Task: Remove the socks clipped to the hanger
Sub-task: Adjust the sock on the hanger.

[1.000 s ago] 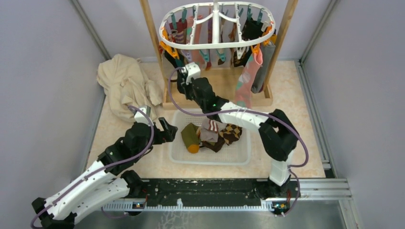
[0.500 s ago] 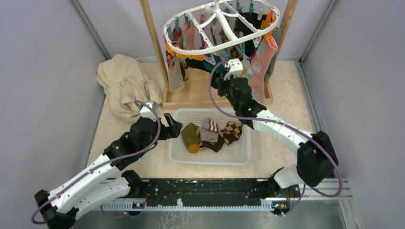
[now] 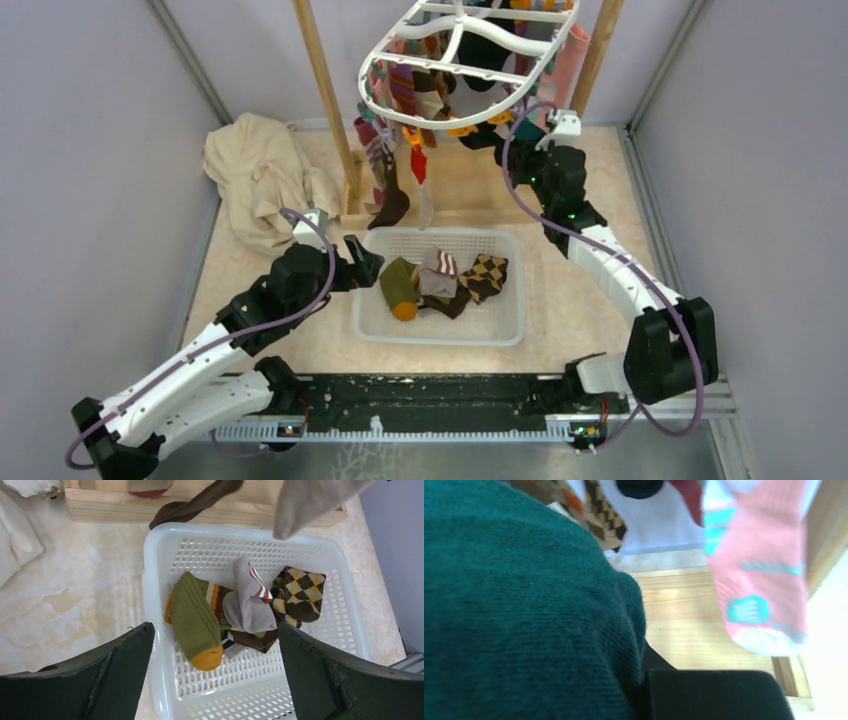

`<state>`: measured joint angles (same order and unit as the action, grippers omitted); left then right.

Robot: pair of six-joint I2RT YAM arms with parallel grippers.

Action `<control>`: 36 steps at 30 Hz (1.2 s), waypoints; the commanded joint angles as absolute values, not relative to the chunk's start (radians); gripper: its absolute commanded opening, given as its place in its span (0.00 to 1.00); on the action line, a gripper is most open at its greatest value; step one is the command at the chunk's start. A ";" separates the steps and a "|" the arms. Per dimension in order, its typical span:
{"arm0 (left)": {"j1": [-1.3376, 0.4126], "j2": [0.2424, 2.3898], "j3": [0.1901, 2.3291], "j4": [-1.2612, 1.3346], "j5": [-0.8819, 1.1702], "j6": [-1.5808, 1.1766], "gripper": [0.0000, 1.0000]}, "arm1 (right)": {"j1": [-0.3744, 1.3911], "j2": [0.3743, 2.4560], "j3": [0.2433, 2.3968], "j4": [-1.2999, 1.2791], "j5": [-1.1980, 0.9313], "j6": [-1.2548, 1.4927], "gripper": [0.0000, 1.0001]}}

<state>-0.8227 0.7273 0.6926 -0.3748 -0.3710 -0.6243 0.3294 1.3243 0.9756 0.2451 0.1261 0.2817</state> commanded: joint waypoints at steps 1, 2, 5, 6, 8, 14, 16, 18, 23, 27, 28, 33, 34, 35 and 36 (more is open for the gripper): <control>-0.821 0.717 0.732 -0.368 -0.361 -0.618 0.99 | 0.207 1.348 1.028 0.239 0.033 0.348 0.00; -0.821 0.716 0.733 -0.371 -0.362 -0.618 0.99 | 0.180 1.365 1.036 0.236 0.012 0.359 0.00; -0.821 0.715 0.733 -0.372 -0.360 -0.619 0.99 | 0.096 1.409 1.071 0.227 -0.054 0.404 0.00; -0.821 0.715 0.734 -0.373 -0.360 -0.620 0.99 | 0.074 1.423 1.083 0.227 -0.067 0.412 0.00; -0.821 0.716 0.735 -0.374 -0.357 -0.621 0.99 | 0.040 1.448 1.110 0.226 -0.086 0.423 0.00; -0.821 0.718 0.744 -0.380 -0.360 -0.619 0.99 | -0.029 1.498 1.200 0.202 -0.147 0.439 0.10; -0.821 0.719 0.744 -0.379 -0.360 -0.620 0.99 | -0.037 1.494 1.212 0.191 -0.154 0.436 0.27; -0.822 0.723 0.744 -0.375 -0.356 -0.622 0.99 | -0.040 1.479 1.214 0.170 -0.140 0.430 0.47; -0.821 0.739 0.744 -0.362 -0.343 -0.623 0.99 | -0.043 1.358 1.157 0.118 -0.089 0.425 0.65; -0.821 0.753 0.742 -0.344 -0.335 -0.619 0.99 | -0.043 1.212 1.085 0.042 -0.012 0.414 0.73; -0.821 0.758 0.740 -0.338 -0.335 -0.617 0.99 | -0.043 1.172 1.064 0.026 0.019 0.410 0.73; -0.821 0.792 0.741 -0.308 -0.323 -0.606 0.99 | -0.042 0.972 0.957 -0.053 0.068 0.413 0.73; -0.821 0.798 0.741 -0.301 -0.322 -0.602 0.99 | -0.043 0.935 0.940 -0.061 0.052 0.418 0.73; -0.821 0.802 0.741 -0.295 -0.319 -0.599 0.99 | -0.042 0.899 0.925 -0.067 0.031 0.426 0.73; -0.821 0.808 0.741 -0.288 -0.317 -0.594 0.99 | -0.042 0.867 0.909 -0.069 0.009 0.436 0.73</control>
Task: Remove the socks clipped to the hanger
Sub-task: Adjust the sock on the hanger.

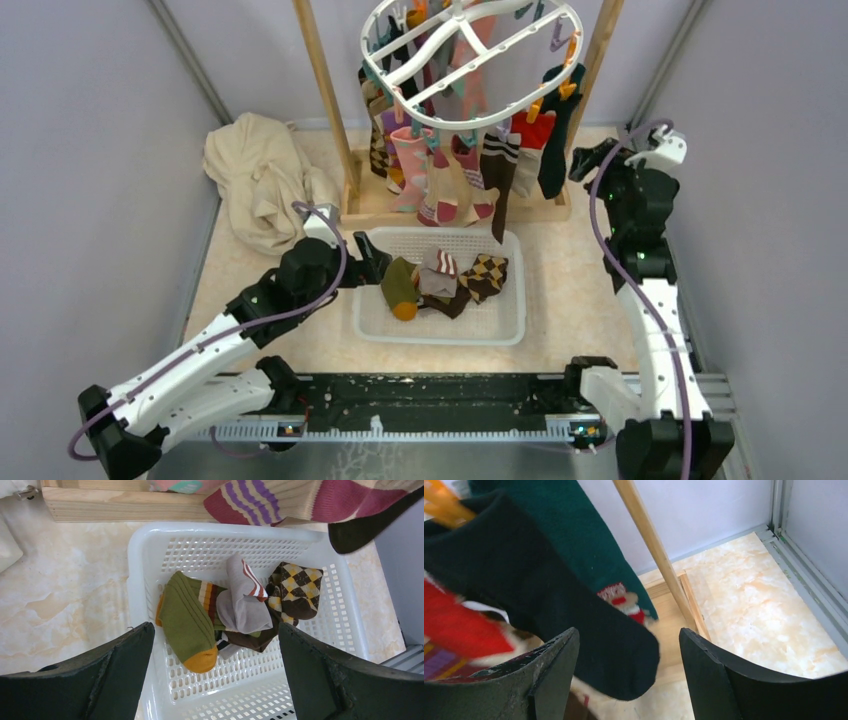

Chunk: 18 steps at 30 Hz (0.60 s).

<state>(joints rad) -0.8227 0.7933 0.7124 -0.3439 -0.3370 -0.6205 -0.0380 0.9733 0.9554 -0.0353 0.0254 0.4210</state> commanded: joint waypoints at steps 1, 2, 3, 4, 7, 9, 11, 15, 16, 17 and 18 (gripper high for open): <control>-0.821 0.813 0.743 -0.279 -0.316 -0.590 0.99 | -0.041 0.833 0.892 -0.062 -0.028 0.447 0.73; -0.821 0.818 0.742 -0.273 -0.315 -0.587 0.99 | -0.041 0.804 0.873 -0.047 -0.074 0.460 0.73; -0.821 0.826 0.744 -0.266 -0.313 -0.586 0.99 | -0.041 0.769 0.847 -0.023 -0.124 0.477 0.72; -0.821 0.832 0.745 -0.261 -0.311 -0.585 0.99 | -0.040 0.748 0.828 0.006 -0.180 0.500 0.71; -0.821 0.844 0.750 -0.247 -0.307 -0.582 0.99 | -0.020 0.731 0.801 0.108 -0.362 0.529 0.70; -0.821 0.849 0.753 -0.242 -0.300 -0.583 0.99 | -0.006 0.743 0.813 0.152 -0.459 0.534 0.68; -0.821 0.850 0.755 -0.243 -0.296 -0.582 0.99 | 0.054 0.755 0.836 0.168 -0.523 0.519 0.67; -0.821 0.846 0.753 -0.249 -0.296 -0.582 0.99 | 0.213 0.797 0.895 0.143 -0.617 0.427 0.62; -0.821 0.845 0.752 -0.249 -0.298 -0.583 0.99 | 0.266 0.810 0.911 0.120 -0.617 0.396 0.61; -0.821 0.845 0.752 -0.250 -0.299 -0.583 0.99 | 0.320 0.827 0.925 0.093 -0.602 0.361 0.60; -0.821 0.844 0.753 -0.250 -0.298 -0.583 0.99 | 0.379 0.840 0.939 0.070 -0.579 0.329 0.60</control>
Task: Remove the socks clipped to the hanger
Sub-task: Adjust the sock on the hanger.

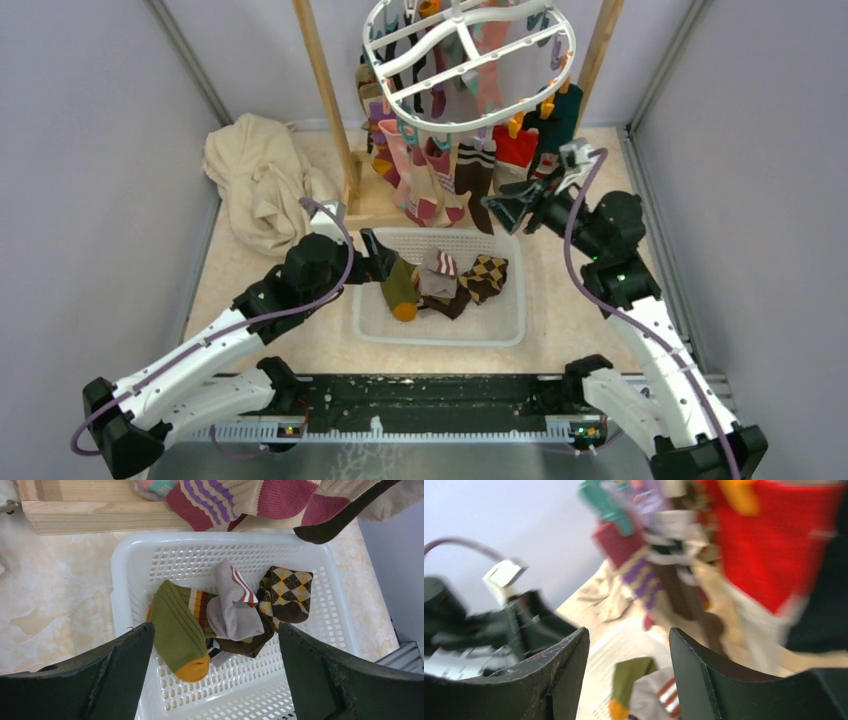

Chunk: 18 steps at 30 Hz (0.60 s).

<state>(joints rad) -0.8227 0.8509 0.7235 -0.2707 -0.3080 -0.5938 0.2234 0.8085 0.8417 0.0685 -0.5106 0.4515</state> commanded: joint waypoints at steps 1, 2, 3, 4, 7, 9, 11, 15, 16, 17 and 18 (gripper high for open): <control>-0.821 0.845 0.753 -0.251 -0.296 -0.582 0.99 | 0.431 0.852 0.951 0.051 -0.554 0.305 0.59; -0.821 0.843 0.753 -0.253 -0.297 -0.584 0.99 | 0.477 0.865 0.956 0.042 -0.528 0.287 0.58; -0.822 0.841 0.753 -0.254 -0.297 -0.584 0.99 | 0.522 0.878 0.960 0.041 -0.503 0.278 0.57; -0.821 0.840 0.753 -0.256 -0.300 -0.585 0.99 | 0.564 0.889 0.961 0.043 -0.470 0.267 0.56; -0.821 0.832 0.752 -0.263 -0.306 -0.586 0.99 | 0.688 0.934 0.965 0.044 -0.337 0.229 0.54; -0.821 0.828 0.750 -0.266 -0.311 -0.587 0.99 | 0.769 0.979 0.980 0.043 -0.261 0.205 0.53; -0.821 0.825 0.749 -0.269 -0.312 -0.587 0.99 | 0.834 1.020 0.991 0.051 -0.117 0.178 0.55; -0.821 0.815 0.751 -0.278 -0.314 -0.589 0.99 | 0.873 1.096 1.007 0.054 0.262 0.195 0.59; -0.821 0.811 0.751 -0.282 -0.317 -0.590 0.99 | 0.872 1.115 1.015 0.053 0.309 0.197 0.60; -0.821 0.805 0.749 -0.286 -0.321 -0.590 0.99 | 0.873 1.138 1.022 0.057 0.342 0.194 0.61; -0.821 0.800 0.749 -0.290 -0.322 -0.591 0.99 | 0.873 1.160 1.031 0.059 0.372 0.194 0.61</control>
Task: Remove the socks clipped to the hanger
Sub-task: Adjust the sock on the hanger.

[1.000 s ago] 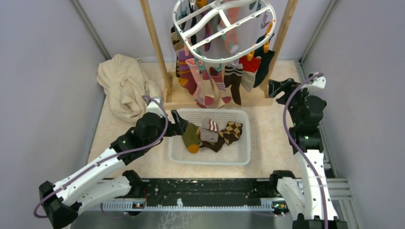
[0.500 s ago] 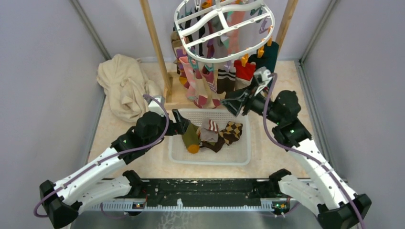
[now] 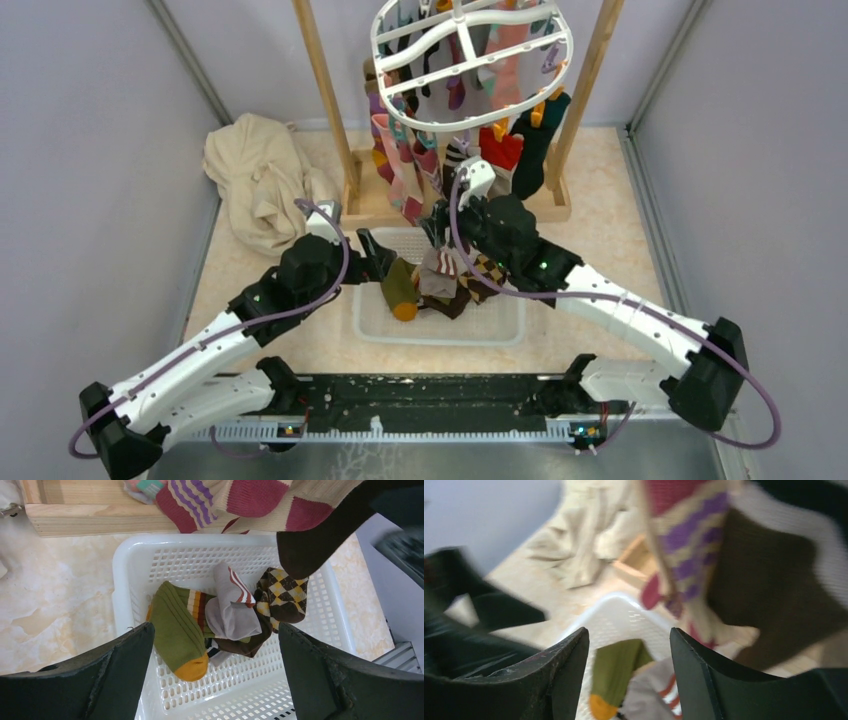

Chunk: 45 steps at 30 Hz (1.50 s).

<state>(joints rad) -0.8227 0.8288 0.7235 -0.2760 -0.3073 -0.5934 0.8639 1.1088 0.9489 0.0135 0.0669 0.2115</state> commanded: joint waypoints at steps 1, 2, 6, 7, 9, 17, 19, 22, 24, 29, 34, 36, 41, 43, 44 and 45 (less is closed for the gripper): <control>-0.821 0.795 0.748 -0.294 -0.327 -0.590 0.99 | 0.872 1.185 1.043 0.058 0.396 0.196 0.62; -0.821 0.791 0.746 -0.297 -0.330 -0.587 0.99 | 0.872 1.215 1.054 0.064 0.400 0.193 0.63; -0.821 0.777 0.745 -0.309 -0.338 -0.588 0.99 | 0.869 1.262 1.063 0.149 0.311 0.165 0.64; -0.821 0.776 0.746 -0.310 -0.339 -0.587 0.99 | 0.870 1.266 1.060 0.173 0.281 0.161 0.63; -0.821 0.773 0.748 -0.314 -0.340 -0.588 0.99 | 0.868 1.281 1.072 0.196 0.254 0.157 0.61; -0.821 0.766 0.747 -0.320 -0.344 -0.591 0.99 | 0.819 1.331 1.094 0.236 0.149 0.170 0.40; -0.821 0.763 0.746 -0.323 -0.345 -0.590 0.99 | 0.793 1.335 1.090 0.240 0.109 0.191 0.28; -0.822 0.762 0.744 -0.325 -0.348 -0.591 0.99 | 0.750 1.324 1.072 0.247 0.069 0.220 0.07; -0.821 0.761 0.745 -0.326 -0.350 -0.591 0.99 | 0.730 1.310 1.056 0.244 0.068 0.221 0.00; -0.821 0.767 0.743 -0.320 -0.348 -0.591 0.99 | 0.681 1.251 1.017 0.229 0.063 0.224 0.00; -0.821 0.771 0.742 -0.314 -0.343 -0.589 0.99 | 0.585 1.169 0.974 0.200 0.044 0.247 0.00; -0.822 0.773 0.743 -0.315 -0.342 -0.590 0.99 | 0.533 1.135 0.960 0.185 0.034 0.258 0.00; -0.821 0.777 0.743 -0.308 -0.338 -0.590 0.99 | 0.381 1.095 0.935 0.166 -0.035 0.288 0.00; -0.821 0.781 0.745 -0.305 -0.336 -0.591 0.99 | 0.322 1.095 0.930 0.169 -0.070 0.307 0.00; -0.821 0.782 0.747 -0.305 -0.335 -0.590 0.99 | 0.293 1.096 0.929 0.171 -0.083 0.316 0.00; -0.821 0.782 0.749 -0.306 -0.335 -0.591 0.99 | 0.265 1.100 0.930 0.172 -0.099 0.324 0.00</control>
<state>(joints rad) -0.8227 0.7799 0.7235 -0.3214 -0.3389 -0.5934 0.3523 1.1172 0.9348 0.1413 -0.0185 0.2760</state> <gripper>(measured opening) 0.989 0.014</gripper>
